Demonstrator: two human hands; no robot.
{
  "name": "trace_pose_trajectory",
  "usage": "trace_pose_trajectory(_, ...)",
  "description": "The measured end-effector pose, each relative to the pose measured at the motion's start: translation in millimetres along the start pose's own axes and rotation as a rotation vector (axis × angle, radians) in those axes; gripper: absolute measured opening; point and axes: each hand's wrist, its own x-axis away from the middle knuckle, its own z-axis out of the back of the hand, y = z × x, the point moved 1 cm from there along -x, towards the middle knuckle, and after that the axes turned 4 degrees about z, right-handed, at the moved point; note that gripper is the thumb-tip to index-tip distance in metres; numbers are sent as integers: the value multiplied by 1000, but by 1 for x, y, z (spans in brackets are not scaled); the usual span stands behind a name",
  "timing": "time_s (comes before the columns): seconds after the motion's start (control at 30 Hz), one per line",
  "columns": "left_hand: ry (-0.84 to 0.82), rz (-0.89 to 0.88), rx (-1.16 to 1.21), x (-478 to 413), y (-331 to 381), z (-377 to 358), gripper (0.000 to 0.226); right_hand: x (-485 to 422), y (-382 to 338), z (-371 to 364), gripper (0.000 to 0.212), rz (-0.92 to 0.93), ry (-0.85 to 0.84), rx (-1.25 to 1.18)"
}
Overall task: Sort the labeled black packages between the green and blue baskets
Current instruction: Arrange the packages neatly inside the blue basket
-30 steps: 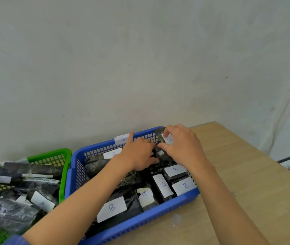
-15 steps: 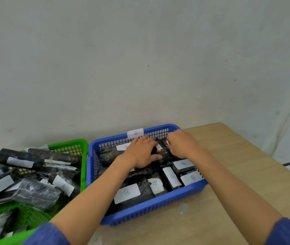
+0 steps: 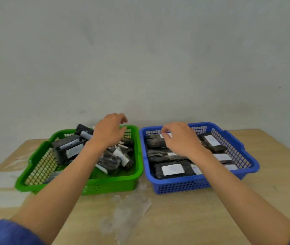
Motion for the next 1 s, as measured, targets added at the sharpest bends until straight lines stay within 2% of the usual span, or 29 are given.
trace_pose_trajectory(0.13,-146,10,-331,17,-56,10,33,-13,-51,-30,15,151,-84,-199)
trace_pose_trajectory(0.2,-193,-30,-391,22,-72,9,43,-16,-69,-47,15,221,-146,-228)
trace_pose_trajectory(0.3,-160,-34,-370,22,-82,5,50,-18,-86,-67,15,272,-209,-207)
trace_pose_trajectory(0.4,-152,31,-345,16,-88,3,57,-24,-96,-77,16,236,-206,-177)
trace_pose_trajectory(0.57,-39,311,-169,18,-120,25,63,-46,-105,-89,17,179,-194,-136)
trace_pose_trajectory(0.67,-165,469,-165,31,-149,36,74,-60,-112,-100,22,148,-248,-147)
trace_pose_trajectory(0.73,-277,493,-136,40,-162,38,84,-67,-121,-108,32,161,-298,-143)
trace_pose_trajectory(0.8,-320,470,-156,46,-169,36,82,-71,-130,-116,51,176,-357,-104)
trace_pose_trajectory(0.9,-263,433,-218,50,-171,33,61,-74,-142,-125,79,179,-428,-24)
trace_pose_trajectory(1.0,-233,414,-254,50,-170,31,50,-77,-146,-130,77,174,-505,-33)
